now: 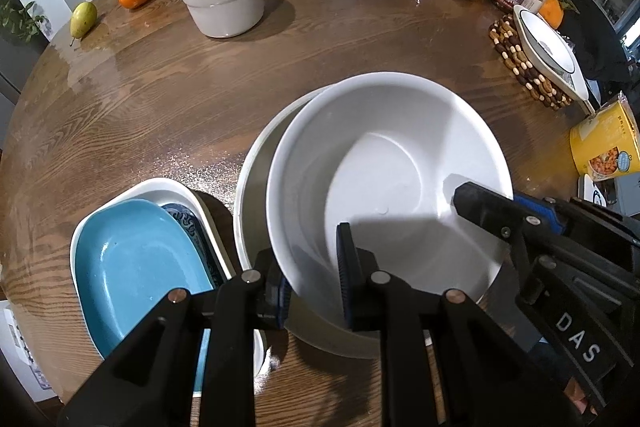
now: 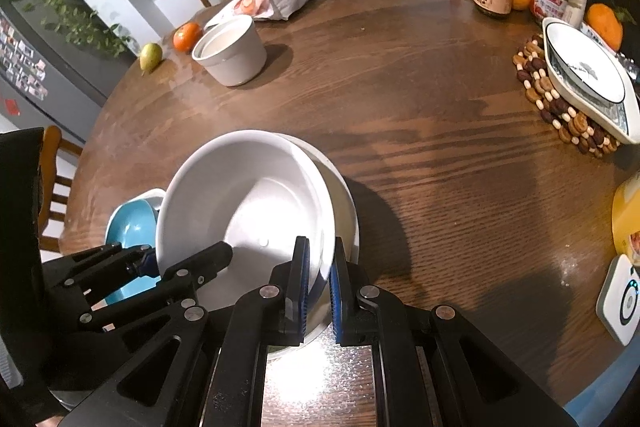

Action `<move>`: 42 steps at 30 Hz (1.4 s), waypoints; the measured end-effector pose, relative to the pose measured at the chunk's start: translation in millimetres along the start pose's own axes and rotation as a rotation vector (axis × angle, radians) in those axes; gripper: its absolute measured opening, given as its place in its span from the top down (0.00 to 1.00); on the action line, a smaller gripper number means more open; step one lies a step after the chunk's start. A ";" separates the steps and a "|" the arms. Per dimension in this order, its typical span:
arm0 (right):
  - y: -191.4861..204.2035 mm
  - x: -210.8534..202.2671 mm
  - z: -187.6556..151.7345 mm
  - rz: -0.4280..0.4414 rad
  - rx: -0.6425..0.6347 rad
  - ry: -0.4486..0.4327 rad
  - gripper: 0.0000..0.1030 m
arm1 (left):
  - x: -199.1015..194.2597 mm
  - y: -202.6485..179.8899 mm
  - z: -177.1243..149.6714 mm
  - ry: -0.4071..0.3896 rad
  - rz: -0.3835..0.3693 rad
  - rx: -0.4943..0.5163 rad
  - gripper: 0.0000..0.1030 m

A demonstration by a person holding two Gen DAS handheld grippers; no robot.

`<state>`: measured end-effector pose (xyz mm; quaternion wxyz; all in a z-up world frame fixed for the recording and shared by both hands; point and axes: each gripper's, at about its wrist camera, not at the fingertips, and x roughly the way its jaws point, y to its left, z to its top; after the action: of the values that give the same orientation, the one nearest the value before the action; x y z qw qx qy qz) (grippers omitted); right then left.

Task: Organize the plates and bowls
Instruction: 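Carry the held white bowl over the white dish stack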

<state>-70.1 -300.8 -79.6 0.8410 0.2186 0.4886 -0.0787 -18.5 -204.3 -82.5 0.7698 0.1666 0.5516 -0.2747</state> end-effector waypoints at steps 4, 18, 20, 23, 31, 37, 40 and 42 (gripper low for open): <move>0.8 -0.3 -0.5 -0.002 -0.003 0.000 0.91 | 0.8 -0.6 0.8 0.003 0.005 0.005 0.83; 2.0 -1.8 -0.2 -0.011 -0.010 -0.007 0.91 | 1.1 -3.3 0.2 -0.003 0.028 0.024 0.82; 2.0 -2.8 -0.1 -0.015 -0.012 -0.010 0.90 | 0.5 -4.3 0.2 -0.006 0.030 0.026 0.82; 2.6 -4.2 -0.4 -0.025 -0.019 -0.015 0.91 | -0.3 -5.1 0.0 -0.009 0.034 0.031 0.81; 6.6 -7.5 -2.9 -0.047 -0.037 -0.021 0.90 | -1.7 -5.8 -1.3 -0.013 0.044 0.040 0.80; 6.7 -8.3 -3.5 -0.050 -0.038 -0.024 0.90 | -3.8 -6.4 -3.0 -0.019 0.046 0.044 0.79; 7.3 -9.2 -4.1 -0.052 -0.037 -0.024 0.90 | -4.5 -6.1 -3.7 -0.021 0.046 0.044 0.79; 7.5 -9.5 -3.8 -0.051 -0.036 -0.024 0.90 | -4.9 -6.1 -4.0 -0.022 0.046 0.044 0.79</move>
<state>-75.4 -293.2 -70.9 0.8483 0.1898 0.4853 -0.0939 -26.4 -205.8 -79.0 0.7780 0.1933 0.5329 -0.2708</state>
